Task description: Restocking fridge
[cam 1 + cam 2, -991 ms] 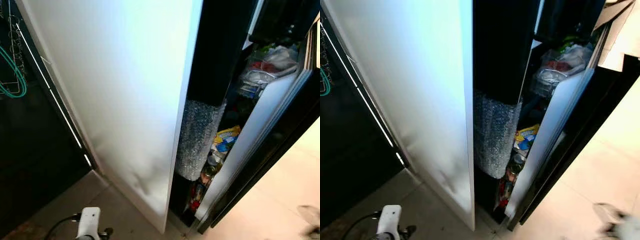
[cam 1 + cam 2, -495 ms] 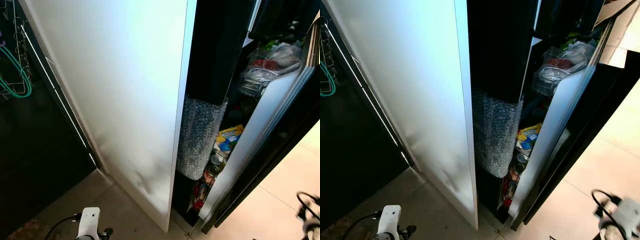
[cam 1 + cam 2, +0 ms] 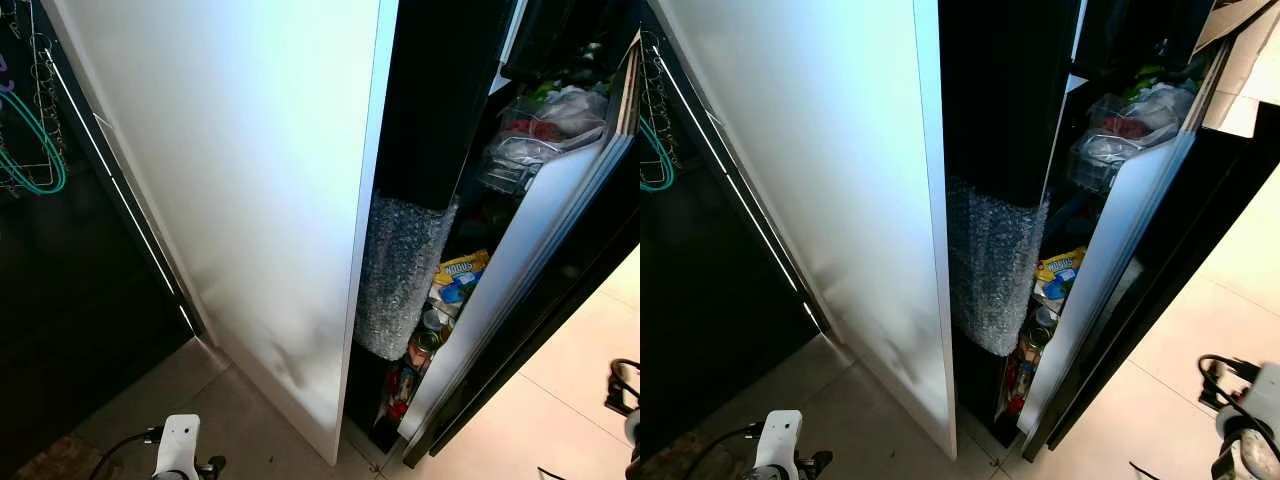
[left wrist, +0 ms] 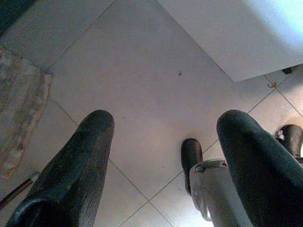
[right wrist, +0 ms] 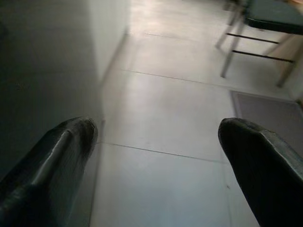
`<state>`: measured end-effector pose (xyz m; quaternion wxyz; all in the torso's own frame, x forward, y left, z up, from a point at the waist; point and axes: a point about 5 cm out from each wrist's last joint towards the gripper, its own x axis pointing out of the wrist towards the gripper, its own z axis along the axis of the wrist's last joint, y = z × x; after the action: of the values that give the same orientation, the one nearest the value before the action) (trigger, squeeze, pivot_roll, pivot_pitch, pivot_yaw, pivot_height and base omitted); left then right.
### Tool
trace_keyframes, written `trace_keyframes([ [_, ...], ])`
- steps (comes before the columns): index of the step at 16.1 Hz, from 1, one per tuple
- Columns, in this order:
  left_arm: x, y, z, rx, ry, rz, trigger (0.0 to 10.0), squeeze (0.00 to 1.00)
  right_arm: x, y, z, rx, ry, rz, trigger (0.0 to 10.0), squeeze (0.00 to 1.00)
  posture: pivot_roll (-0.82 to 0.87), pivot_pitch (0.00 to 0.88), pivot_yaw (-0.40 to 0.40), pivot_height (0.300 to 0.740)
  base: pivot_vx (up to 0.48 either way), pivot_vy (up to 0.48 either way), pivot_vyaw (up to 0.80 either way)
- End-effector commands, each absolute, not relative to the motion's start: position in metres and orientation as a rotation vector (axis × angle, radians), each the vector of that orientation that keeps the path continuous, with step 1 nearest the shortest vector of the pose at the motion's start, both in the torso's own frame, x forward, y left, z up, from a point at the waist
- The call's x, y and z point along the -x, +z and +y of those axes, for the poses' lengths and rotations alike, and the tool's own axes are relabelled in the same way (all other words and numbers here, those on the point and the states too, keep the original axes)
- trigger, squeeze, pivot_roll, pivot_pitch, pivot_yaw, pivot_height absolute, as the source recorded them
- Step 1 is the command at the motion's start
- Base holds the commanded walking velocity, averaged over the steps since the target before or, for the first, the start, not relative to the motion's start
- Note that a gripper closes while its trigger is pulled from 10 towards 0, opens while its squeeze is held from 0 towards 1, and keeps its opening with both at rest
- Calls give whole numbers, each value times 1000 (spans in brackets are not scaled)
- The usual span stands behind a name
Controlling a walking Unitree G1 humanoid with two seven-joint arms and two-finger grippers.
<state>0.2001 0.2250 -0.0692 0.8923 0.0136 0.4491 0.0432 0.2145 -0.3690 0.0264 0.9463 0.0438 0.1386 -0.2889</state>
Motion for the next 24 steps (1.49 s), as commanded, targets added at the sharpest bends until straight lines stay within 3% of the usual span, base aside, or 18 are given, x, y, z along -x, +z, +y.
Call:
trace_keyframes([
  [1,-198,-71,226,-33,94,949,10000,0,-222,37,-373,-79,-553,246,10000,0,38,0,25,740,0,0,0],
  [6,-198,-71,226,-32,92,949,10000,0,-238,41,-359,-47,-364,254,10000,0,38,0,23,740,0,0,0],
  [17,-197,-71,226,-30,92,950,10000,0,-295,83,-318,-49,-33,57,10000,0,40,0,20,740,0,0,0],
  [24,-196,-71,225,-36,84,953,10000,0,-310,95,-296,-42,106,-4,10000,0,34,0,26,740,0,0,0],
])
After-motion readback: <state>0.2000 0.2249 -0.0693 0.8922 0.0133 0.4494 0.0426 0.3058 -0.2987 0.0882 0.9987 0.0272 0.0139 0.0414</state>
